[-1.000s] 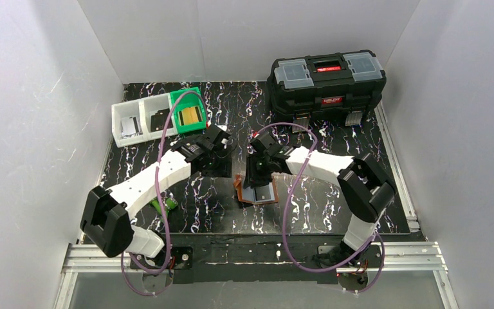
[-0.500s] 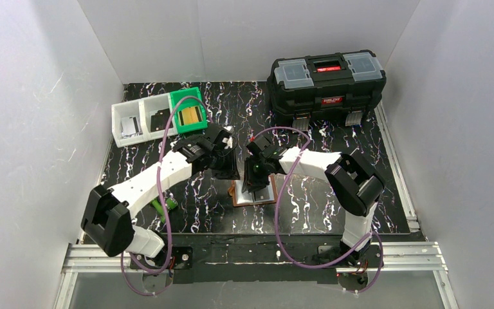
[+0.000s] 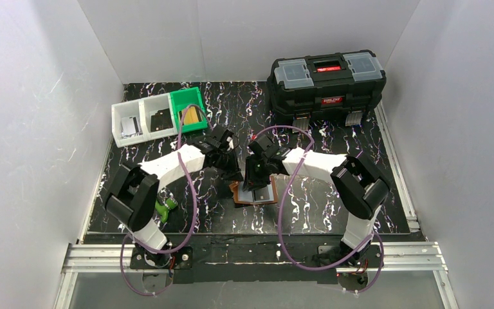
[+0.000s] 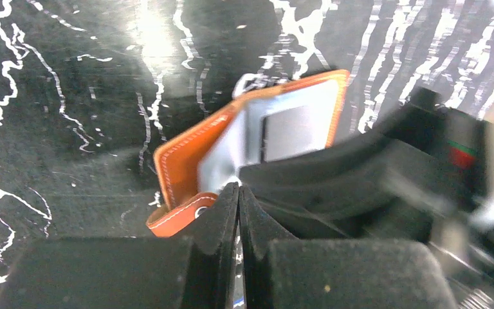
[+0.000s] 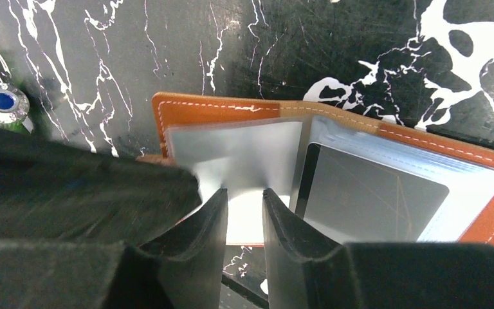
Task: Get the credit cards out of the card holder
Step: Open the card holder at the center of the board, then remove the credit card from the card holder.
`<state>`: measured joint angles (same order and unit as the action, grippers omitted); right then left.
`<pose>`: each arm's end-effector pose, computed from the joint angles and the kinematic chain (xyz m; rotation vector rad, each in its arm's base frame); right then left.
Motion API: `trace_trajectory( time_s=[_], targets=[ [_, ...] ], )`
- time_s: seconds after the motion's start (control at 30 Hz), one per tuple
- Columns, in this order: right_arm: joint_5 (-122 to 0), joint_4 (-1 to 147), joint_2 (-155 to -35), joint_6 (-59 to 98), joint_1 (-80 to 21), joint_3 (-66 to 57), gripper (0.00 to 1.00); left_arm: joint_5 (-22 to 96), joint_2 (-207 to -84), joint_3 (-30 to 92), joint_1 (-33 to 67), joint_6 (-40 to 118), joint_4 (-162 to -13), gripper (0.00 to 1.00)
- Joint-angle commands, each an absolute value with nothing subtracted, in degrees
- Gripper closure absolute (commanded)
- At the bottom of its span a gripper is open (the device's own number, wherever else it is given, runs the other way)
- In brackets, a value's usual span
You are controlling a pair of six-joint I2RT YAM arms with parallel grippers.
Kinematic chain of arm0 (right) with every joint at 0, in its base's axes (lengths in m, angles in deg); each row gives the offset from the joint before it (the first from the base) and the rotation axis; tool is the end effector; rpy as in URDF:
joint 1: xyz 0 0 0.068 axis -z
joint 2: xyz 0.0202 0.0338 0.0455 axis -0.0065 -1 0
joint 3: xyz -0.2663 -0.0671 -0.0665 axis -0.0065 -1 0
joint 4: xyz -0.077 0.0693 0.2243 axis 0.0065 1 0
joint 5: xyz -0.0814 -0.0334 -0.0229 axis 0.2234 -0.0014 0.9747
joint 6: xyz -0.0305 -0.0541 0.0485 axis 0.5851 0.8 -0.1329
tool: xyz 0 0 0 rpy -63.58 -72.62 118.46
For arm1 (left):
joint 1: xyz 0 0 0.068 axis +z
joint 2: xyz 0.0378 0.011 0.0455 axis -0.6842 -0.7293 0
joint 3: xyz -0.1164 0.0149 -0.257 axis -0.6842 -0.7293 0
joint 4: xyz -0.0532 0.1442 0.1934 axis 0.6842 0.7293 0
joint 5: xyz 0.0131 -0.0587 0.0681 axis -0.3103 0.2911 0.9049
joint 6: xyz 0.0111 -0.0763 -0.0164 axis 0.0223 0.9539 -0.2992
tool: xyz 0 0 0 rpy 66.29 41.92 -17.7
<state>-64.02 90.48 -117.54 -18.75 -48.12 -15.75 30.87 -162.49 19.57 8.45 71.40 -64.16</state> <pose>0.2446 0.2876 0.1652 -0.1461 2.7631 0.7743 0.2719 -0.2089 0.2035 -0.1134 2.6875 -0.8255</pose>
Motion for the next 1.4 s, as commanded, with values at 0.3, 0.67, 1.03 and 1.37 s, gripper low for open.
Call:
trace_trajectory(
  time_s=[0.3, 0.67, 1.03, 1.37],
  targets=[
    [-56.5, 94.5, -107.6, -17.1, -47.8, -18.6, 0.56, 32.3, -166.6, 18.6, 9.6, 68.7, -62.3, 1.0],
    [-50.9, 98.8, -106.1, -14.0, -44.8, -21.2, 0.51, 27.0, -167.9, 22.8, 8.3, 65.0, -62.2, 0.95],
    [-52.0, 98.4, -106.9, -15.1, -44.8, -23.1, 0.6, 24.1, -168.2, 22.1, 5.8, 69.0, -65.6, 0.79],
    [-53.1, 98.0, -107.8, -16.3, -44.7, -24.3, 0.68, 22.2, -168.6, 15.3, 5.7, 73.1, -74.5, 0.72]
  ],
)
